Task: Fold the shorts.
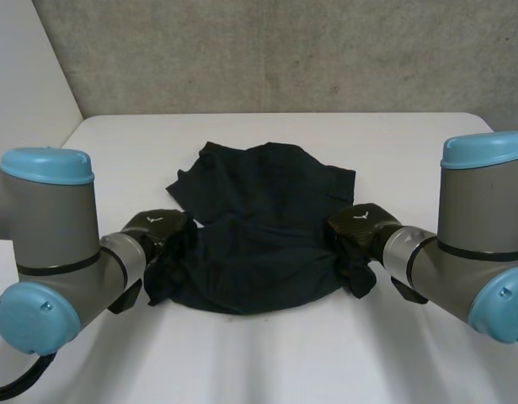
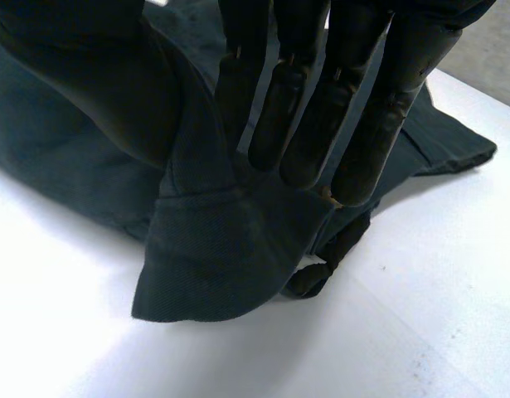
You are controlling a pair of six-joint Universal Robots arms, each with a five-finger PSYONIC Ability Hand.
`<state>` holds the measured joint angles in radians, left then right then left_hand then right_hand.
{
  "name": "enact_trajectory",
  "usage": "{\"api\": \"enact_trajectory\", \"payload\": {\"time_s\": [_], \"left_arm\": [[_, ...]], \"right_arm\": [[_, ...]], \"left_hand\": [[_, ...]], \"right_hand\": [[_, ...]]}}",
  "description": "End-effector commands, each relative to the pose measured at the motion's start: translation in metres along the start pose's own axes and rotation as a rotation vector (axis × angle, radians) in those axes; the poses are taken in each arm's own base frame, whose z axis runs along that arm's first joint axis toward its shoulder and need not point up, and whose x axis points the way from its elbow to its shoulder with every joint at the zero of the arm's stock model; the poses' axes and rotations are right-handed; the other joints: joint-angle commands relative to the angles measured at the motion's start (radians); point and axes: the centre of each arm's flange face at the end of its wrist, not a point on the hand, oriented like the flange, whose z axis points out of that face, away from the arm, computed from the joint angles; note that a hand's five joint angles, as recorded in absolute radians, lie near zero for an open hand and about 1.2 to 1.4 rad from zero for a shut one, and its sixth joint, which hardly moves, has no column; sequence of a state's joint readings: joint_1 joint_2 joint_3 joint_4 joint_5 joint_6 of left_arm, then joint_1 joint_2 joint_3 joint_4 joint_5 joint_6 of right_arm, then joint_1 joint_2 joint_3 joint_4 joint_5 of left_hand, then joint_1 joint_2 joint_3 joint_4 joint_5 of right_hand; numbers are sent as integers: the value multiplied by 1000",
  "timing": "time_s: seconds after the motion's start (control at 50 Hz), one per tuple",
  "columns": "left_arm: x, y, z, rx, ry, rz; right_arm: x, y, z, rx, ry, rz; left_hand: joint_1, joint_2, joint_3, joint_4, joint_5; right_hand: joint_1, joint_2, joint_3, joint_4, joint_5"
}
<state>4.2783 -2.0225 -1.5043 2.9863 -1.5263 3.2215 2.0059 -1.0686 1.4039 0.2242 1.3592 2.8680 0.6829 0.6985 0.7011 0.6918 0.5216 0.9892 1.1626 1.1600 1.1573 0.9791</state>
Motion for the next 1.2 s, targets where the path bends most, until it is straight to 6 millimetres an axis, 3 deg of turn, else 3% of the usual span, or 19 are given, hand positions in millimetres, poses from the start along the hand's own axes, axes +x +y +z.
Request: {"api": "enact_trajectory", "payload": {"time_s": [0.02,0.1,0.26,0.56,0.84,1.02,1.2], "left_arm": [[5,-21,-26,91,7,13],[6,-20,-44,117,13,13],[12,0,-76,167,38,19],[15,21,-97,213,39,49],[19,17,-129,316,72,97],[19,22,-126,296,121,95],[18,54,-97,95,131,67]], "right_arm": [[14,2,-1,28,44,118],[25,4,-4,45,80,170],[25,11,-1,40,79,207],[23,12,2,49,79,202],[25,14,3,52,95,196],[25,13,3,59,101,190],[26,13,3,59,103,189]], "left_hand": [[50,35,32,41,37],[80,64,61,71,66],[200,184,182,191,186],[226,211,208,217,213],[221,205,202,212,207],[235,220,217,226,222],[241,226,223,232,228]], "right_hand": [[335,161,164,167,170],[338,164,167,170,173],[344,170,173,175,179],[344,170,173,175,179],[344,170,173,175,179],[344,170,173,175,179],[344,170,173,175,179]]}}
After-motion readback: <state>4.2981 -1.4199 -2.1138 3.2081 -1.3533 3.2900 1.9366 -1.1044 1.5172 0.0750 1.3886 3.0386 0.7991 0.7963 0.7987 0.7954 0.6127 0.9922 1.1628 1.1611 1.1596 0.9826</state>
